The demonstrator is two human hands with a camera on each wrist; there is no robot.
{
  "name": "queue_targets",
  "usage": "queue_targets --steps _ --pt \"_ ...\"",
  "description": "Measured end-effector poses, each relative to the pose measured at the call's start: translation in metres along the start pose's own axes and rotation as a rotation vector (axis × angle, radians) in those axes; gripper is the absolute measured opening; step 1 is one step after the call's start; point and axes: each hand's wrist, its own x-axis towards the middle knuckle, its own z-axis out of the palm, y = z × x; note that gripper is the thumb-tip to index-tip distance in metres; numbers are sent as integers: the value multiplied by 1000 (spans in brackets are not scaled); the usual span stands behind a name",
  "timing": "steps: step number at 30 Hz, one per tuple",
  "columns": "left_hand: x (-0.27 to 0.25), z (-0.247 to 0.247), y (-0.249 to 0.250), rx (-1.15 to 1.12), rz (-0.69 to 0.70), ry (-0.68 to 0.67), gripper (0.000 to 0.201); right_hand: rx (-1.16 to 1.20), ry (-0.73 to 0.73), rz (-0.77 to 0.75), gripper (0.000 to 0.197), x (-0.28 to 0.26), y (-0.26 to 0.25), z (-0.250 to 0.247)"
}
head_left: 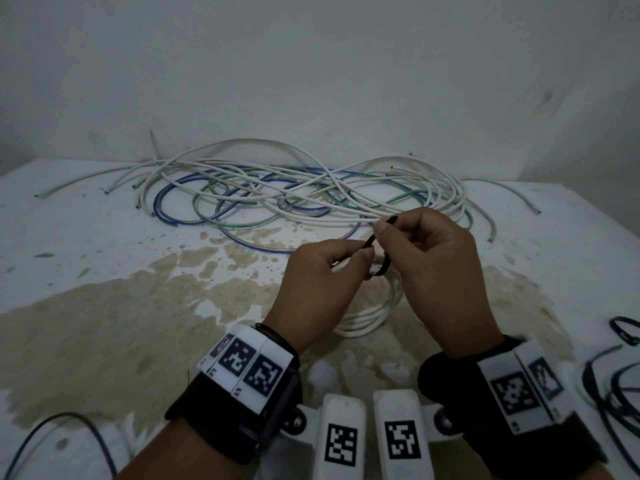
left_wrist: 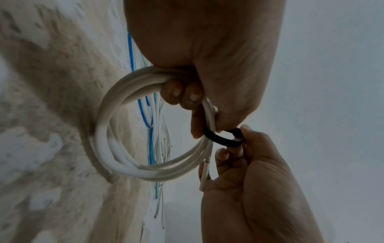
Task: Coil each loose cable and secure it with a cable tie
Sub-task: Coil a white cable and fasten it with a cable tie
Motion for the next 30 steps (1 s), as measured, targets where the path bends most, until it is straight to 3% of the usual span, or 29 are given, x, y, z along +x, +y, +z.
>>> queue_targets --steps 8,15,21,26,30 --pt "-5 2 2 161 204 35 21 -158 -87 -13 26 1 -2 -6" --pt "0 -2 3 67 22 -9 20 -260 71 -78 15 -4 5 -7" --pt "0 -5 4 91 88 -12 21 -187 -106 1 14 -3 -1 -1" --pt "-2 -3 2 214 193 -12 20 -218 -138 46 19 -2 5 -7" --pt "-2 1 9 69 92 19 17 -172 -110 -8 21 0 3 -12"
